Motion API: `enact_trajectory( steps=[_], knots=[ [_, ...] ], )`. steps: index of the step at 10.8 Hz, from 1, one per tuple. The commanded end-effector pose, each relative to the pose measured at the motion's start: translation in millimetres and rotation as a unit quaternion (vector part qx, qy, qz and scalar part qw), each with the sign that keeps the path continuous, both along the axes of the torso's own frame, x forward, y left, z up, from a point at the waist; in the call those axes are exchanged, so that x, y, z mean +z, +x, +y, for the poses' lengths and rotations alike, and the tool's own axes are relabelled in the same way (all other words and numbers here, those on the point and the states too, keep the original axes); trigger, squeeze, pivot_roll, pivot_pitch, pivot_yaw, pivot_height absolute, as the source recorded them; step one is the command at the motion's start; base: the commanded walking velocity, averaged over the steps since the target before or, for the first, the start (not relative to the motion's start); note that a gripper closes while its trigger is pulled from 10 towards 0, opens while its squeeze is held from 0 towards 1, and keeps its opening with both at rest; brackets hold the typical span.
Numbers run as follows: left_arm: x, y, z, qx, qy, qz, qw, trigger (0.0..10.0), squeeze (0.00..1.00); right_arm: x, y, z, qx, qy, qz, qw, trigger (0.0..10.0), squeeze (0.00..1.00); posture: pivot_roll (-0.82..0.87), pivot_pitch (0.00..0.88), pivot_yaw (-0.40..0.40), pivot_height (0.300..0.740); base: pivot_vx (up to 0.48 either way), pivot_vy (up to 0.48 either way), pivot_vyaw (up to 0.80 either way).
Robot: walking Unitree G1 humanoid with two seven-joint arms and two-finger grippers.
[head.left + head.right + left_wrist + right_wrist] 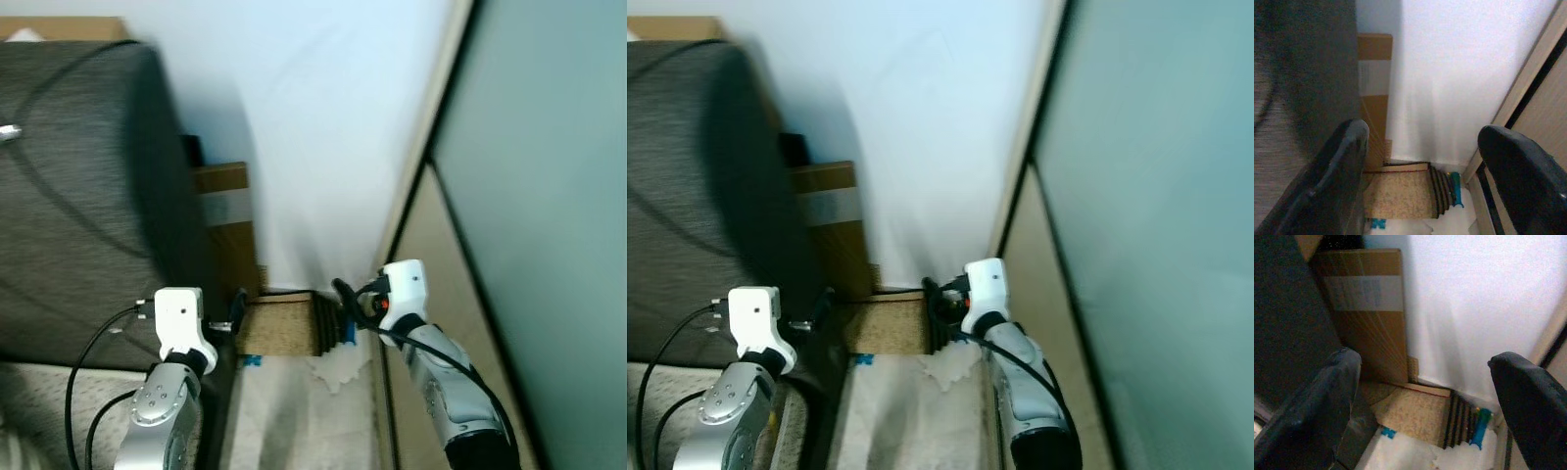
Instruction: Clean up the room
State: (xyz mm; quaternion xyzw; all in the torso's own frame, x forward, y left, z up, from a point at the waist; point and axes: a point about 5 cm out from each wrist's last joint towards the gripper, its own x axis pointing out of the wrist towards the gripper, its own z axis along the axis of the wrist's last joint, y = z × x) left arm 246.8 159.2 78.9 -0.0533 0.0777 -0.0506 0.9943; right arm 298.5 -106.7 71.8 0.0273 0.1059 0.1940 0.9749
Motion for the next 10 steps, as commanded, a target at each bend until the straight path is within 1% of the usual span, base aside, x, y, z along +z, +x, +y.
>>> enact_trajectory(
  steps=[1, 4, 5, 7, 8, 9, 10],
  knots=[
    [1.1, 1.6, -2.2, -0.003, -0.002, 0.000, 1.000, 10.0, 0.00, 4.6, 2.7, -2.3, -0.001, -0.001, -0.008, 1.000, 10.0, 0.00, -0.01, 0.000, -0.020, 0.740, 0.000, 0.000, 0.00],
    [2.7, 4.4, -4.8, -0.006, -0.001, -0.004, 1.000, 10.0, 0.00, 6.3, 4.4, 0.5, 0.000, 0.000, -0.011, 1.000, 10.0, 0.00, -0.01, 0.000, -0.017, 0.740, 0.000, 0.000, 0.00],
    [5.9, 6.9, -7.6, -0.010, -0.004, -0.014, 1.000, 10.0, 0.00, 8.4, 6.4, 1.0, -0.001, 0.002, -0.014, 1.000, 10.0, 0.00, -0.01, 0.000, -0.015, 0.740, 0.000, 0.000, 0.00],
    [7.9, 8.9, -10.2, -0.013, -0.008, -0.018, 1.000, 10.0, 0.00, 10.8, 9.5, 0.1, -0.006, -0.002, -0.017, 1.000, 10.0, 0.00, -0.02, 0.000, -0.017, 0.740, 0.000, 0.000, 0.00],
    [9.6, 11.2, -10.7, -0.014, -0.009, -0.021, 1.000, 10.0, 0.00, 12.2, 11.4, -0.6, -0.006, -0.003, -0.019, 1.000, 10.0, 0.00, -0.01, 0.000, -0.040, 0.740, 0.000, 0.000, 0.00],
    [15.3, 16.4, -12.9, -0.028, -0.004, -0.034, 0.999, 10.0, 0.00, 17.1, 15.3, -1.7, -0.007, -0.016, -0.031, 0.999, 10.0, 0.00, 0.01, 0.000, -0.063, 0.740, 0.000, 0.000, 0.00],
    [18.4, 20.7, -12.0, -0.032, 0.006, -0.041, 0.999, 10.0, 0.00, 22.9, 18.5, -1.4, -0.008, -0.023, -0.040, 0.999, 10.0, 0.00, 0.00, 0.000, -0.074, 0.740, 0.000, 0.000, 0.00]
  ],
)
